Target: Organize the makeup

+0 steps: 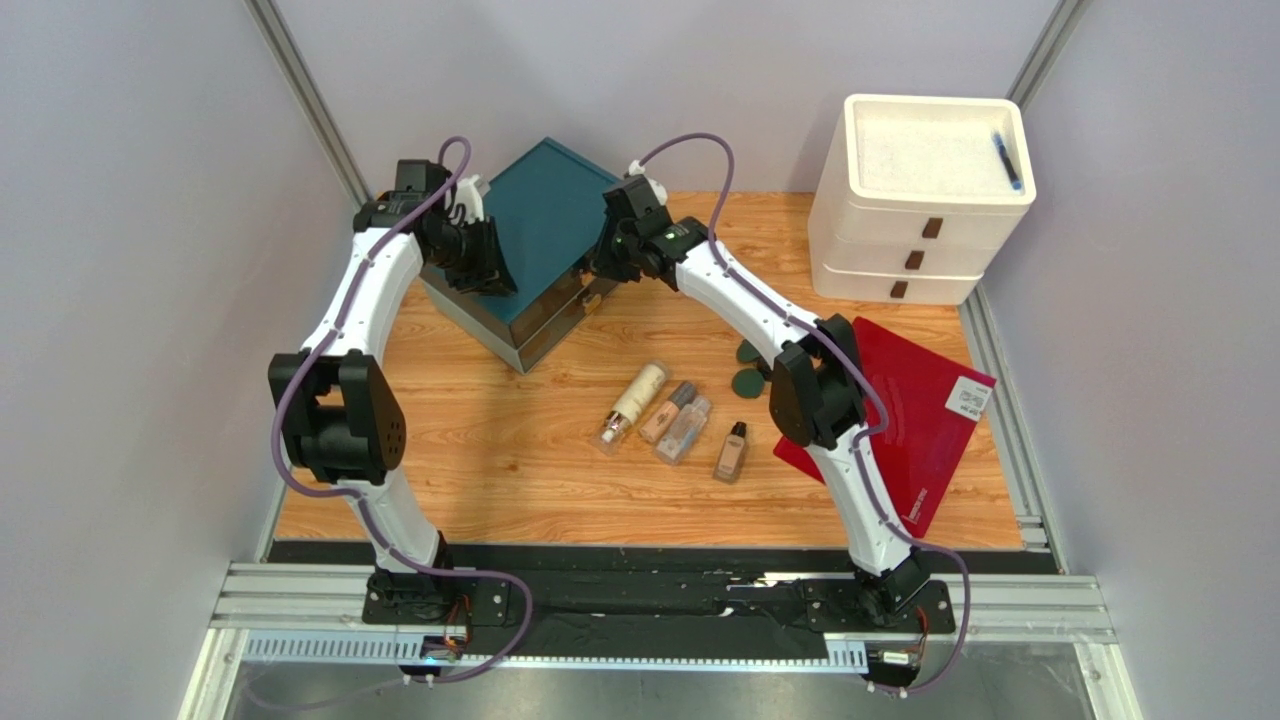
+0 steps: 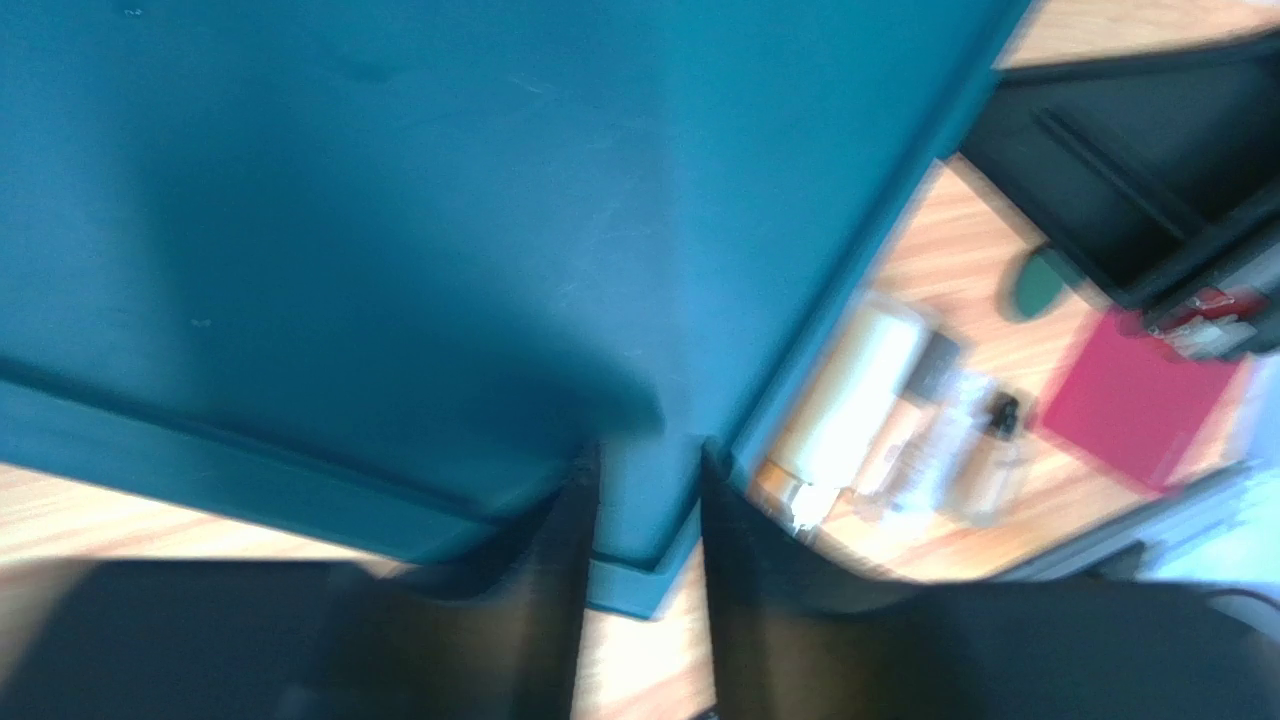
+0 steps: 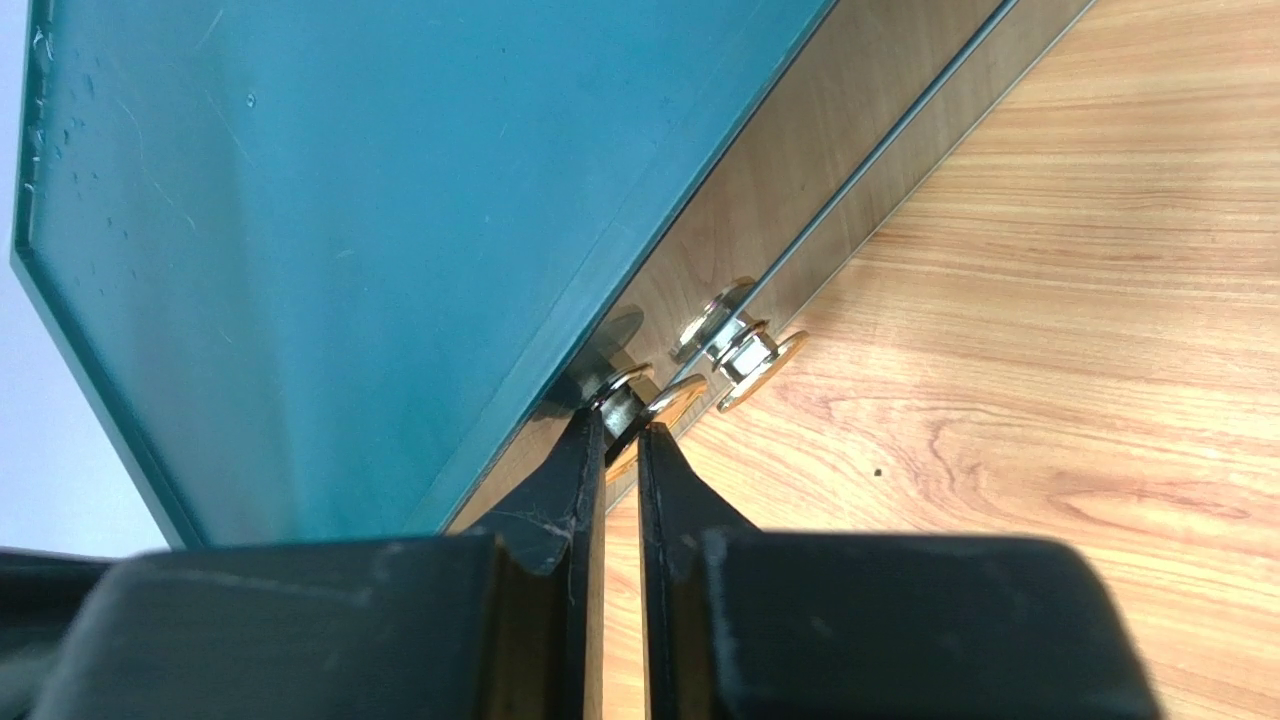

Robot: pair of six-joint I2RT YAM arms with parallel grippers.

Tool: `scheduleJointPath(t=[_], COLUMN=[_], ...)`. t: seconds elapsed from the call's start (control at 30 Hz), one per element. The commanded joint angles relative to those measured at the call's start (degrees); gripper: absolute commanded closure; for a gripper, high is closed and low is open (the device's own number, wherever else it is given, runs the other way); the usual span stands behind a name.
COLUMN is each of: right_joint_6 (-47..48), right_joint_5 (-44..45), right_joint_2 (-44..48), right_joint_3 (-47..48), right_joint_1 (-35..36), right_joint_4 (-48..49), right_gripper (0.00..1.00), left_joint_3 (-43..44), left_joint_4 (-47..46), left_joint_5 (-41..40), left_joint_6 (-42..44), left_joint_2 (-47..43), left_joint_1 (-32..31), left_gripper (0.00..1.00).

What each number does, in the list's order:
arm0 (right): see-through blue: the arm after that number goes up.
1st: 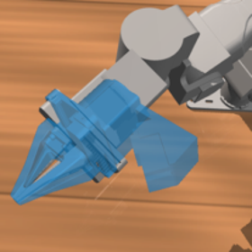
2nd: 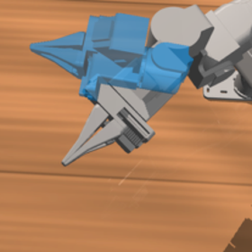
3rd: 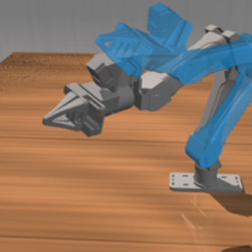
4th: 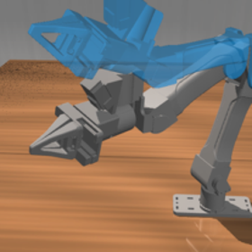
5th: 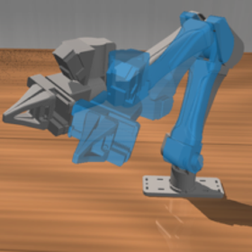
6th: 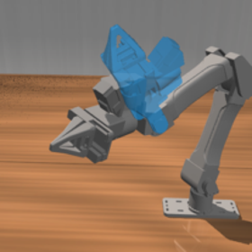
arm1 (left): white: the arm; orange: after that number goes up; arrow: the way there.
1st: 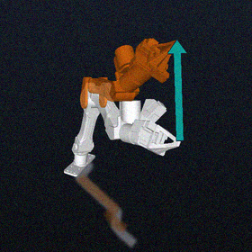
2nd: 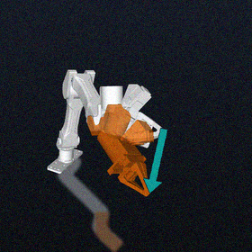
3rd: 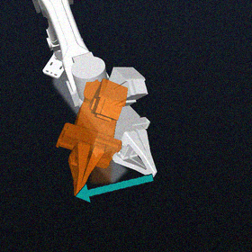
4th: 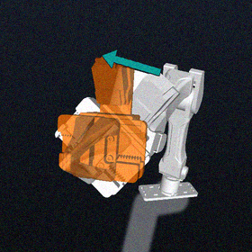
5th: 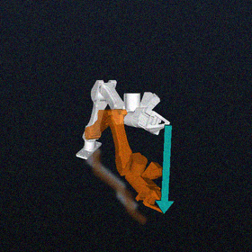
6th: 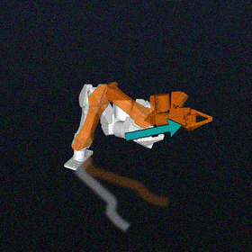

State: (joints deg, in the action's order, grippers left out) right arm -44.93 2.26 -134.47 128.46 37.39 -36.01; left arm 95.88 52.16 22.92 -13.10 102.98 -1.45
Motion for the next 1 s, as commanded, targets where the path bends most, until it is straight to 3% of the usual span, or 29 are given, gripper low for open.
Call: scheduleJointPath(t=[0.0,0.1,0.3,0.4,0.47,0.5,0.57,0.77,0.97], right_joint_6=[4.4,5.5,7.4,7.7,7.9,8.8,9.6,14.4,19.4], right_joint_5=[0.3,-1.5,-4.6,-6.2,-7.9,-8.0,-7.6,-2.7,3.6], right_joint_2=[-0.2,-3.2,-10.3,-10.8,-10.6,-10.4,-9.1,-3.1,-1.7], right_joint_3=[-0.9,3.7,14.8,14.2,13.1,11.9,10.2,3.0,3.2], right_joint_1=[-2.1,-2.2,-2.2,-2.2,-2.2,-2.1,-2.1,-2.1,-2.1], right_joint_4=[-7.9,-8.0,-10.6,-10.3,-10.7,-11.5,-12.4,-16.0,-20.8], right_gripper=[0.92,0.93,0.96,0.97,0.97,0.97,0.97,0.99,1.0], left_joint_3=[-1.4,-1.0,1.6,1.6,1.6,2.1,3.4,10.5,12.4], left_joint_4=[0.8,-1.4,1.0,1.8,1.8,2.0,3.0,10.1,11.9], left_joint_5=[-1.7,0.1,-1.6,-2.5,-3.6,-4.1,-7.3,-16.5,-22.3], left_joint_6=[2.1,2.5,3.5,3.2,2.8,2.7,2.2,1.2,0.5], left_joint_2=[-1.2,-4.4,-2.5,-1.3,-0.2,0.2,2.3,10.4,13.9], left_joint_1=[0.4,0.4,0.4,0.4,0.4,0.4,0.4,0.4,0.4], left_gripper=[0.49,0.36,0.37,0.43,0.58,0.77,0.98,1.0,1.0])
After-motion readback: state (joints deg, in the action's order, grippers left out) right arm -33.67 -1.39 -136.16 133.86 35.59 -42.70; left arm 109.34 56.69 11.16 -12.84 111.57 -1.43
